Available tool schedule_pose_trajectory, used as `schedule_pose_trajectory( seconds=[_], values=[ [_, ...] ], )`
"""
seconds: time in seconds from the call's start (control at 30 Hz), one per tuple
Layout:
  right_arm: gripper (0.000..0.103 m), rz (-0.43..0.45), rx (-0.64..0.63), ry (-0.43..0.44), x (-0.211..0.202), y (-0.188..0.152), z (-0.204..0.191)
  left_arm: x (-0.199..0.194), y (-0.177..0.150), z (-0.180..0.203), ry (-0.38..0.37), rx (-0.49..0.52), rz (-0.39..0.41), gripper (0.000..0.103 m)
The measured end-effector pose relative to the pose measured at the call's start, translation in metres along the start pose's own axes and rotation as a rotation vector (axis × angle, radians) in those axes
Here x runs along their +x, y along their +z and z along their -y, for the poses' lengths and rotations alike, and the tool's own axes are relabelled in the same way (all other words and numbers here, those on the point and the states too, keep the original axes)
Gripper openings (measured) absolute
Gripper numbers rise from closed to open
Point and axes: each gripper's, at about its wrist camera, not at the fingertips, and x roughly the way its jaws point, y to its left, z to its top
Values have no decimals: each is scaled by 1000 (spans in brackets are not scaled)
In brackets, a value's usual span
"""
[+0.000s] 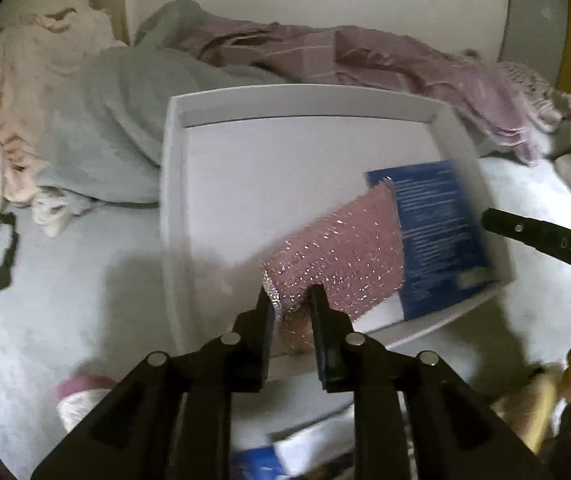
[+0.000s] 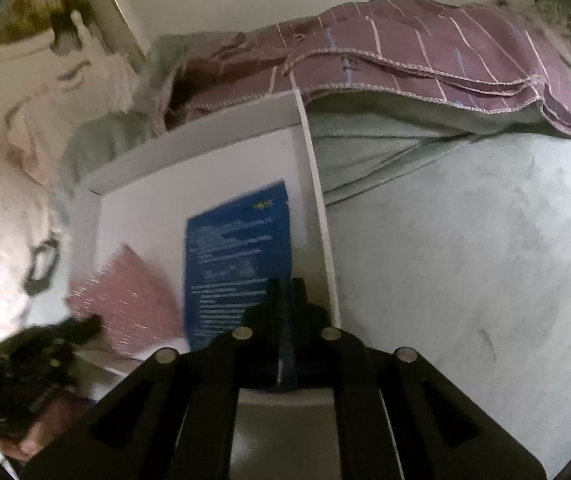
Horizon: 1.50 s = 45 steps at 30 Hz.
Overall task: Organize soft objects
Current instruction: 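Lower sponge and blue packet into the white box while both grippers open, then grasp the yellow QR-code packet with the left gripper while the right grasps the white plush toy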
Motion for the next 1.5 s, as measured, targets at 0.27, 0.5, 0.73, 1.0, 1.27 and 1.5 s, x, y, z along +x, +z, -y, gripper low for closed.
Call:
schedule_pose_trajectory(
  seconds=[0.27, 0.5, 0.73, 1.0, 1.27, 1.5],
  values=[
    [57, 79, -56, -47, -47, 1, -15, -11, -1, 20, 70, 24, -17, 63],
    [69, -6, 14, 34, -73, -2, -14, -39, 1, 2, 73, -84, -26, 63],
    [69, -130, 71, 24, -86, -15, -7, -72, -3, 5, -49, -236, -127, 63],
    [69, -157, -6, -99, -105, -26, -10, -92, -12, 42, -132, -77, -122, 63],
    [69, -215, -42, -92, -108, -34, -7, -103, -35, 97, -155, 267, -146, 63],
    [69, -349, -81, -56, -90, -49, 1, -90, -56, 129, -202, 434, -231, 63]
  ],
)
